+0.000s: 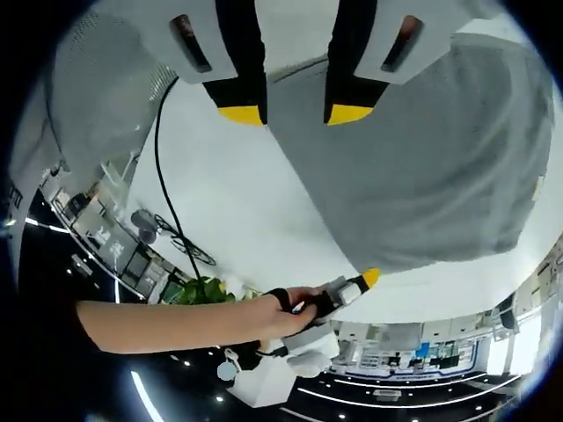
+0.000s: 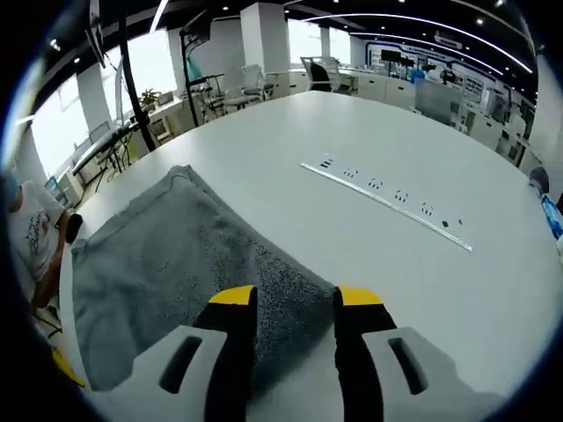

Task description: Fold the towel on the table until its edges align and the towel forms a compact rectangular stack.

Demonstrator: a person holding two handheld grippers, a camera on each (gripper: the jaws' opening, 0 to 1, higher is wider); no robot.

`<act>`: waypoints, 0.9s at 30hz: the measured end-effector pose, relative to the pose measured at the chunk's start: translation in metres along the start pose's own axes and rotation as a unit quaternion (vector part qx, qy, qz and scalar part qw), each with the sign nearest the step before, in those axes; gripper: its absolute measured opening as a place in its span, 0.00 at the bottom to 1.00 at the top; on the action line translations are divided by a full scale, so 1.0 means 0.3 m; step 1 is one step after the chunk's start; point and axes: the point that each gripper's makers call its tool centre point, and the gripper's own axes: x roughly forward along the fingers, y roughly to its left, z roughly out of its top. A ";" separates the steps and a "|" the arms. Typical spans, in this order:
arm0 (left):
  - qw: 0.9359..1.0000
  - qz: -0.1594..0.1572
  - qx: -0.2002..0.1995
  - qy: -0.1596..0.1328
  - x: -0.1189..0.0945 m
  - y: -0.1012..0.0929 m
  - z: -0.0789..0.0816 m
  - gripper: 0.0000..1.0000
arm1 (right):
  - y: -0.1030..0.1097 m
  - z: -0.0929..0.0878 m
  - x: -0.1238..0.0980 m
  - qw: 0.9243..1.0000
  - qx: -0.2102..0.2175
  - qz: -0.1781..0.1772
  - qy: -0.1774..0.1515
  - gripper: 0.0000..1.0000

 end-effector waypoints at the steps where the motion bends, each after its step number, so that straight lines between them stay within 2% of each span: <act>1: 1.000 -0.006 0.007 0.008 0.010 -0.006 -0.010 0.26 | 0.006 -0.004 -0.002 1.000 0.001 0.003 0.000 0.33; 8: 0.998 -0.030 0.033 0.038 0.066 -0.070 -0.032 0.25 | -0.009 -0.023 0.014 1.000 0.011 0.006 0.003 0.33; 10: 0.997 -0.024 0.042 0.053 0.078 -0.065 -0.049 0.24 | 0.002 -0.029 0.004 1.000 0.013 0.007 0.004 0.33; 12: 0.997 -0.021 0.049 0.055 0.083 -0.069 -0.048 0.24 | 0.006 -0.034 -0.007 1.000 0.014 0.008 0.005 0.33; 14: 0.997 -0.020 0.052 0.059 0.085 -0.076 -0.050 0.24 | -0.014 -0.038 0.027 1.000 0.014 0.010 0.006 0.32; 18: 0.995 -0.015 0.061 0.071 0.089 -0.062 -0.077 0.24 | -0.004 -0.048 0.018 1.000 0.019 0.010 0.009 0.31; 20: 0.994 -0.011 0.073 0.081 0.087 -0.064 -0.088 0.24 | 0.001 -0.053 0.009 1.000 0.022 0.009 0.010 0.30; 21: 0.990 0.001 0.102 0.094 0.083 -0.051 -0.099 0.24 | 0.000 -0.058 0.008 1.000 0.023 0.008 0.010 0.30; 23: 0.987 0.006 0.124 0.098 0.085 -0.052 -0.102 0.23 | -0.012 -0.061 0.017 1.000 0.021 0.002 0.012 0.28; 27: 0.988 0.006 0.124 0.096 0.098 -0.057 -0.111 0.24 | -0.027 -0.060 0.028 0.999 0.031 -0.001 0.008 0.26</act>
